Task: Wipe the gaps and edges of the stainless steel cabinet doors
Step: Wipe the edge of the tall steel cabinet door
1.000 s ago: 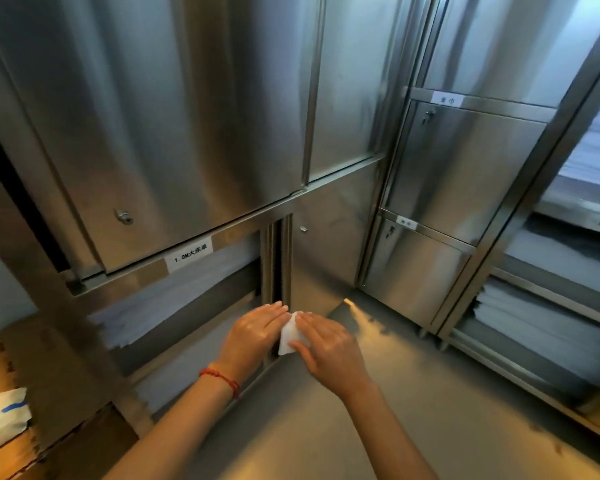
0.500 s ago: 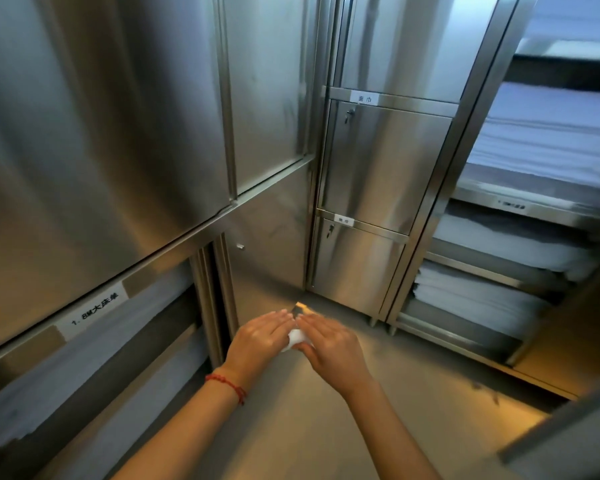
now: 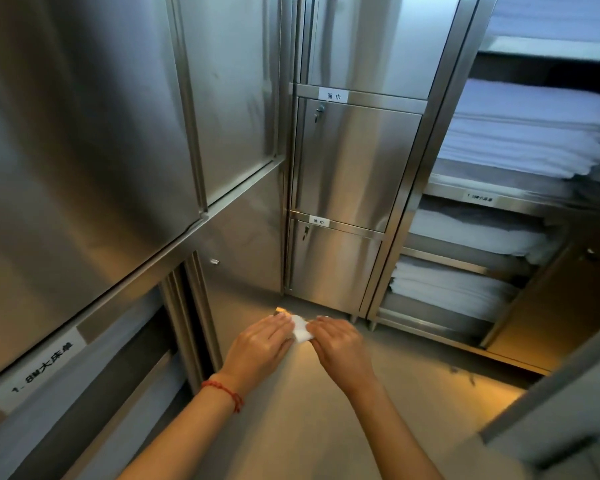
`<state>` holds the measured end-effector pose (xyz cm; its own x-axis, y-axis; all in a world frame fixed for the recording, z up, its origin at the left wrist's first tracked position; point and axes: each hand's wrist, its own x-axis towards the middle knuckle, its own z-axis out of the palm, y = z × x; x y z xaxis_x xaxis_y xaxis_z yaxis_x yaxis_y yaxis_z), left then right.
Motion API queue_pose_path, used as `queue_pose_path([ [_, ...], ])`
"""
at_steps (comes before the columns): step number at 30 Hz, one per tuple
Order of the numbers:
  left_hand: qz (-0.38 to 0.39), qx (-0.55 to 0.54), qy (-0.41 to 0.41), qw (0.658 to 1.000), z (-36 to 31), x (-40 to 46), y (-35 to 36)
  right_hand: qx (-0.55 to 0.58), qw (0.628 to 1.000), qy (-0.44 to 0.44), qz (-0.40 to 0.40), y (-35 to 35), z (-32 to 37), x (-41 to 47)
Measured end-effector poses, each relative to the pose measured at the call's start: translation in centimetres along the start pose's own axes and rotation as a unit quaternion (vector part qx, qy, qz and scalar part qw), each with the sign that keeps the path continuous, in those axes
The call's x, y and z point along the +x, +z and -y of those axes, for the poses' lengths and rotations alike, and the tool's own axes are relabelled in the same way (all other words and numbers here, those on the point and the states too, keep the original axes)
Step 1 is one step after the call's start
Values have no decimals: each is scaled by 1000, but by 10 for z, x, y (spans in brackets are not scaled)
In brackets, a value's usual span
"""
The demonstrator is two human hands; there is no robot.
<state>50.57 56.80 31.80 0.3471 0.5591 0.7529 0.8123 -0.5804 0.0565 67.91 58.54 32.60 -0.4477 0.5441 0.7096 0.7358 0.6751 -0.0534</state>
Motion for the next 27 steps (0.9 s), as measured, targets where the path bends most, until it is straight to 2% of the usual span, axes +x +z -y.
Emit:
queue_pose_path([
  [2, 33, -8, -4, 999, 4, 1, 3, -11, 1000, 7, 2, 1, -3, 2],
  [6, 45, -14, -7, 999, 10, 9, 13, -29, 1000, 9, -1, 3, -10, 6],
  [14, 8, -19, 50, 999, 12, 38, 46, -34, 999, 5, -6, 11, -37, 13],
  [17, 36, -13, 53, 998, 13, 52, 60, -37, 999, 0, -2, 15, -57, 14],
  [27, 19, -15, 60, 998, 18, 120, 124, -41, 999, -6, -18, 17, -151, 39],
])
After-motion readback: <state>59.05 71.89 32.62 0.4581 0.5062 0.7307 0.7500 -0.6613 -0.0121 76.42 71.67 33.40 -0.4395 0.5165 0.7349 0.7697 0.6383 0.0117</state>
